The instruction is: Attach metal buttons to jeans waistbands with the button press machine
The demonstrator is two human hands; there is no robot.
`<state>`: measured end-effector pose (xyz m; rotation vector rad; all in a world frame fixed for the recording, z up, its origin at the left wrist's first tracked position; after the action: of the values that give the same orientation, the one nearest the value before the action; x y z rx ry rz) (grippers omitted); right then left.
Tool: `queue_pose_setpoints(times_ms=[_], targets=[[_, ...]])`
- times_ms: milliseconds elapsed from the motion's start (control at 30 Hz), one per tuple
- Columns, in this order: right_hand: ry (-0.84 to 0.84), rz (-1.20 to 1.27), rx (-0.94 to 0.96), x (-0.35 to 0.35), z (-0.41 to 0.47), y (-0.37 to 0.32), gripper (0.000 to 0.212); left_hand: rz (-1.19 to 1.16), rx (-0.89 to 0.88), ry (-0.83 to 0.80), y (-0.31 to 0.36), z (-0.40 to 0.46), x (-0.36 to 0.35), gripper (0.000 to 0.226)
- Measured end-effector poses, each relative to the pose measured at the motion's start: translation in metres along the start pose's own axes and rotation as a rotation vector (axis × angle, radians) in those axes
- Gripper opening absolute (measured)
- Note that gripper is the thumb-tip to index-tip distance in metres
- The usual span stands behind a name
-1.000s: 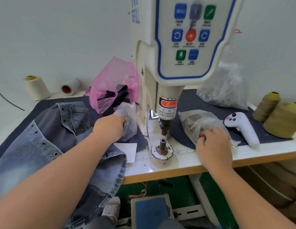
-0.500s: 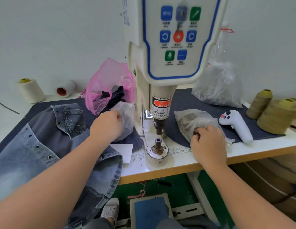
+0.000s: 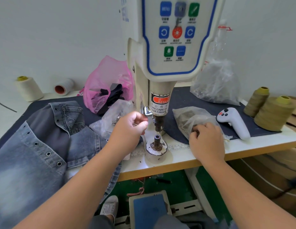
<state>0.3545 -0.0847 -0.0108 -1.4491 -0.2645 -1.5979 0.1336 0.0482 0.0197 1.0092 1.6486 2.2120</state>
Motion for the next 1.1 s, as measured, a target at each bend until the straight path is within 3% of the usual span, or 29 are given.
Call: queue_pose_setpoints(times_ms=[300, 1100], targets=[[0.016, 0.002, 0.002, 0.0, 0.0, 0.001, 0.022, -0.117, 0.041, 0.037, -0.007, -0.018, -0.002, 0.013], [0.027, 0.006, 0.01, 0.002, -0.001, 0.0, 0.02, -0.136, 0.03, 0.117, -0.003, -0.034, -0.011, 0.01]])
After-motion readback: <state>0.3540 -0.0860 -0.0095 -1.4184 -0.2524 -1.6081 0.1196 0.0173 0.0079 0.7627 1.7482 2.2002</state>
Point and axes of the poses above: each hand's wrist, its own z-axis towards the middle knuckle, its own x-axis out of the back of the hand, y = z × x, the point moved 9 cm from there along z, towards the middle knuckle, and after that the axes turned 9 degrees about -y, right-handed, at the moved point
